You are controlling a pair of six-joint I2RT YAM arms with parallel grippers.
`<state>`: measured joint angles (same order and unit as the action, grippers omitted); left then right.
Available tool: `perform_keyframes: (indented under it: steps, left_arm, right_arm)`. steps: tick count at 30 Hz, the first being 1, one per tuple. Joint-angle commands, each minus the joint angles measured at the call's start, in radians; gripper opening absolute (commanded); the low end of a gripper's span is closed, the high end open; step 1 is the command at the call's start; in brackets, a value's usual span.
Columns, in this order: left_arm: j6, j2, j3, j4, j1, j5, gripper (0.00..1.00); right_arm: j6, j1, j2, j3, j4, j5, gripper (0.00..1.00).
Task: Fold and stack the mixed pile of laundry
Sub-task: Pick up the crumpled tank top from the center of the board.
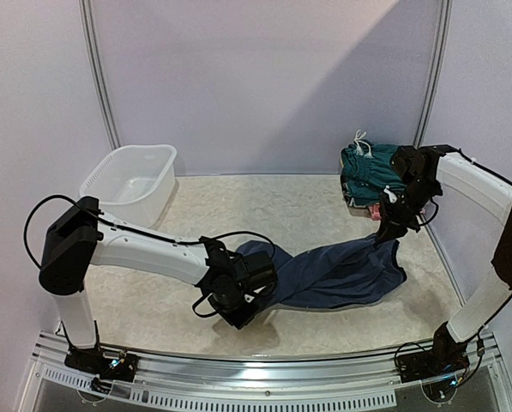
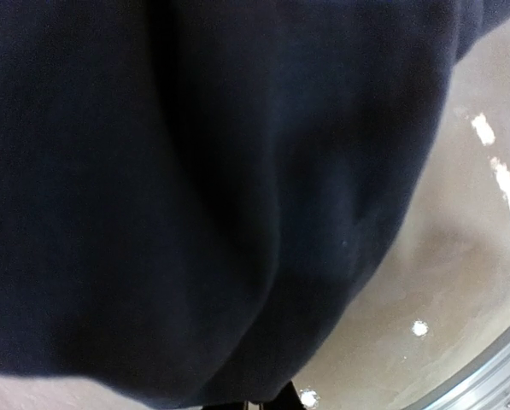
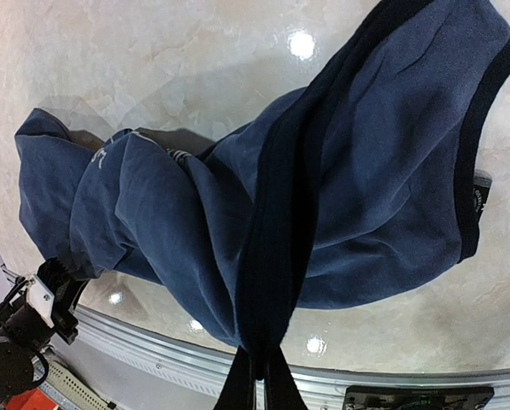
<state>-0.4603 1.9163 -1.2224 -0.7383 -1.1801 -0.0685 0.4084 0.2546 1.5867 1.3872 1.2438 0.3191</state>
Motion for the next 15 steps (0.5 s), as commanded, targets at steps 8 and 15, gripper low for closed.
perform_keyframes:
  steps: [8, 15]
  left_arm:
    - [-0.034, -0.109, -0.079, -0.168, -0.008, -0.130, 0.00]
    - [-0.031, -0.243, -0.238, -0.360, 0.038, -0.235, 0.00]
  right_arm:
    - [-0.041, -0.002, 0.010, 0.115, 0.042, 0.028, 0.00]
    - [-0.067, -0.002, 0.004, 0.293, 0.106, 0.037, 0.00]
